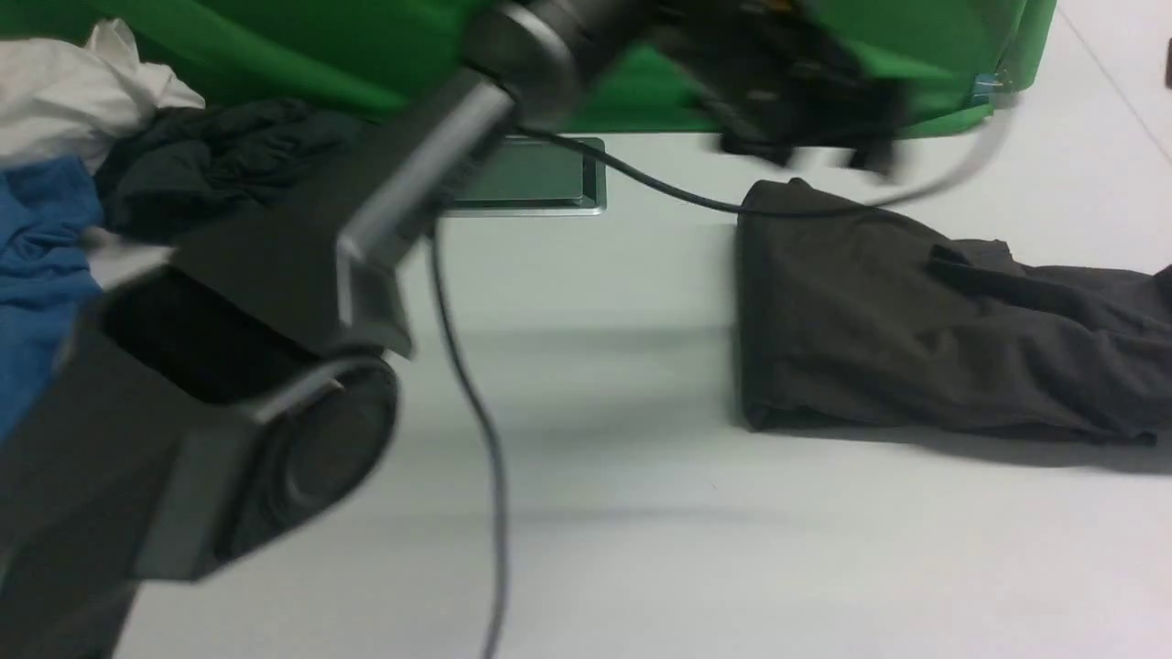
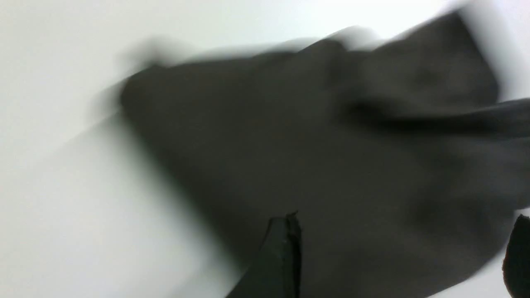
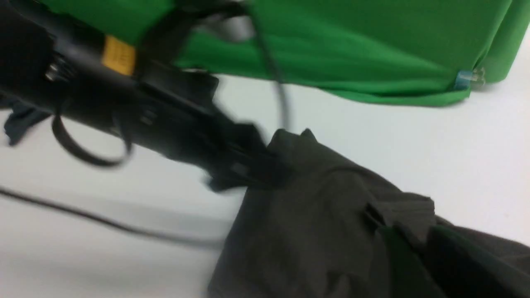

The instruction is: Fold a long-sleeved shirt on a white desktop.

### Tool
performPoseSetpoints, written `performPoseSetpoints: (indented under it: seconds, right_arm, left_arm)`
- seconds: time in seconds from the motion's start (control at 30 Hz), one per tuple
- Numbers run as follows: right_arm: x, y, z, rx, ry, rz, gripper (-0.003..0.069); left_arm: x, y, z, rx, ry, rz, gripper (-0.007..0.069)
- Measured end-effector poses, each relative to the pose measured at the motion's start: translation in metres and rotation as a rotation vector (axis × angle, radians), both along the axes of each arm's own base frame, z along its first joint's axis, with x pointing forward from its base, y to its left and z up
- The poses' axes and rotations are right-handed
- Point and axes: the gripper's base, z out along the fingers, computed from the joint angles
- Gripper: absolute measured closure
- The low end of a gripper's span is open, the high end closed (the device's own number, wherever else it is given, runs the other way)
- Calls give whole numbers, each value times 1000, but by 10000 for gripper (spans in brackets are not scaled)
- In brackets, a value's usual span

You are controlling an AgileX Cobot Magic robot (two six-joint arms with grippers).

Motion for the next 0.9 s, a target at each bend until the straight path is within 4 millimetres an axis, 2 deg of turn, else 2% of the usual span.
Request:
performPoseSetpoints:
  seconds: [0.07, 0.13, 0.23, 0.37, 0.4, 0.57, 0.63, 0.7, 0.73, 0.77, 0.83, 0.9]
  right_arm:
    - [2, 0, -1, 0, -2, 0, 537]
    - [8, 1, -9, -10, 19, -1, 505]
    - [24, 5, -28, -32, 106, 1, 399]
    - [50, 11, -56, -71, 218, 12, 246]
    - [52, 11, -59, -73, 226, 12, 239]
    - [89, 10, -92, -122, 317, -5, 175]
    - [98, 6, -96, -126, 338, -20, 157]
    - [125, -7, -105, -141, 381, -58, 111]
    - [138, -13, -110, -151, 393, -68, 102]
    - [141, -13, -114, -154, 404, -68, 99]
    - [160, -17, -128, -178, 431, -62, 91]
    - [176, -15, -155, -206, 494, -35, 88]
  left_arm:
    - [11, 23, -20, 19, 94, 50, -68]
    - [11, 27, -40, -8, 188, 38, -68]
    - [4, 19, -73, -74, 300, -16, -69]
    - [1, 4, -104, -197, 344, -60, -69]
    - [1, 3, -104, -205, 345, -58, -69]
    - [5, -3, -126, -279, 349, -82, -64]
    - [5, -2, -128, -281, 353, -81, -50]
    - [5, -1, -132, -279, 357, -92, 24]
    - [6, -1, -133, -277, 360, -95, 94]
    - [6, -1, -134, -277, 362, -95, 106]
    - [5, 0, -137, -263, 368, -103, 238]
    - [5, 1, -139, -247, 370, -109, 419]
